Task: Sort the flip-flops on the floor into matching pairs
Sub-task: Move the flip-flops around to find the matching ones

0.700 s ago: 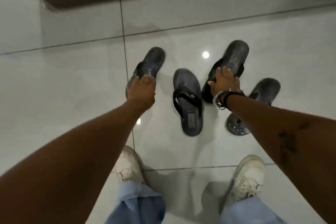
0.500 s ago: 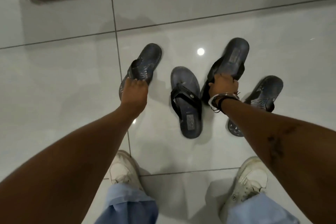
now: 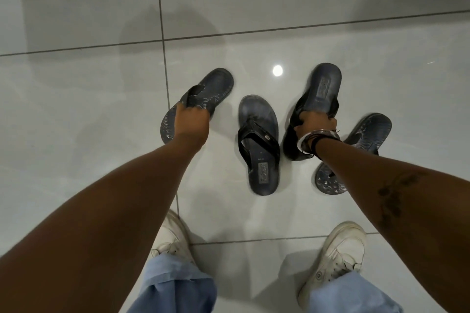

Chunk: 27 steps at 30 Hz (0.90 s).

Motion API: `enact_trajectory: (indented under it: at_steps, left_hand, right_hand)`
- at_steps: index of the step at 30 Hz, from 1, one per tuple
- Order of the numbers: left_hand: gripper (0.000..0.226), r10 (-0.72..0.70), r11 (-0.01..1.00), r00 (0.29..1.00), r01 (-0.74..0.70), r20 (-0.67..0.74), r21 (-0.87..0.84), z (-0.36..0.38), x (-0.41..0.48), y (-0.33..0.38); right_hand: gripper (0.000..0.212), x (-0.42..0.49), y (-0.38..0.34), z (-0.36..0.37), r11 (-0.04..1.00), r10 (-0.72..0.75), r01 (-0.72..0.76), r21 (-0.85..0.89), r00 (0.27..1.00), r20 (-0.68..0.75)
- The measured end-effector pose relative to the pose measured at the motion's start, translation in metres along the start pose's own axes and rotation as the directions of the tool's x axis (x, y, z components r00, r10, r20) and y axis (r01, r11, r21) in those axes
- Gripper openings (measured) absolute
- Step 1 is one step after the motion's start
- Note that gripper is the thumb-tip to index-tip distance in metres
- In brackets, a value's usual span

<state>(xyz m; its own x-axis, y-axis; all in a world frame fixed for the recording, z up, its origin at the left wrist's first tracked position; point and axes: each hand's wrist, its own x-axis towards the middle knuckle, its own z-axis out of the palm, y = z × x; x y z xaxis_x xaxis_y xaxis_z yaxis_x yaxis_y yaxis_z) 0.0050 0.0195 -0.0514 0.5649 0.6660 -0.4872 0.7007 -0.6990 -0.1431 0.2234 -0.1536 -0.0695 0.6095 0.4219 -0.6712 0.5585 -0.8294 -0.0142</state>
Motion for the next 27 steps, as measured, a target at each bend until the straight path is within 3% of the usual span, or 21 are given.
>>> enact_trajectory:
  at_steps: [3, 10, 15, 19, 22, 25, 27]
  left_hand:
    - [0.016, -0.083, 0.993, 0.996, 0.081, -0.024, -0.092, 0.003, -0.001, 0.003]
    - [0.012, -0.176, 0.978, 0.984, 0.174, -0.003, -0.111, 0.009, -0.005, 0.004]
    - [0.012, -0.216, 0.967, 0.976, 0.211, -0.02, -0.144, 0.008, -0.005, 0.011]
    - [0.011, -0.226, 0.967, 0.974, 0.222, -0.02, -0.121, 0.005, -0.01, 0.016]
    - [0.01, -0.242, 0.965, 0.97, 0.239, -0.011, -0.109, 0.003, -0.011, 0.015]
    - [0.008, -0.227, 0.971, 0.974, 0.226, -0.001, -0.074, 0.001, -0.009, 0.013]
    - [0.009, -0.225, 0.973, 0.974, 0.225, 0.01, -0.06, 0.002, -0.009, 0.013]
  right_hand:
    - [0.022, -0.005, 0.012, 0.003, 0.998, -0.035, 0.035, -0.048, 0.999, 0.014]
    - [0.029, -0.008, 0.024, 0.011, 0.992, -0.038, 0.04, -0.124, 0.999, 0.026]
    - [0.029, -0.009, 0.027, 0.014, 0.995, -0.063, 0.063, -0.073, 0.998, -0.002]
    - [0.037, -0.026, 0.038, 0.012, 0.994, -0.101, 0.09, -0.061, 0.974, -0.203]
    - [0.042, -0.042, 0.062, 0.012, 0.999, 0.028, -0.036, -0.025, 0.959, -0.283]
    - [0.046, -0.053, 0.091, 0.019, 0.962, 0.268, -0.273, -0.01, 0.951, -0.156]
    - [0.036, -0.06, 0.103, 0.029, 0.932, 0.361, -0.362, -0.003, 0.929, -0.079]
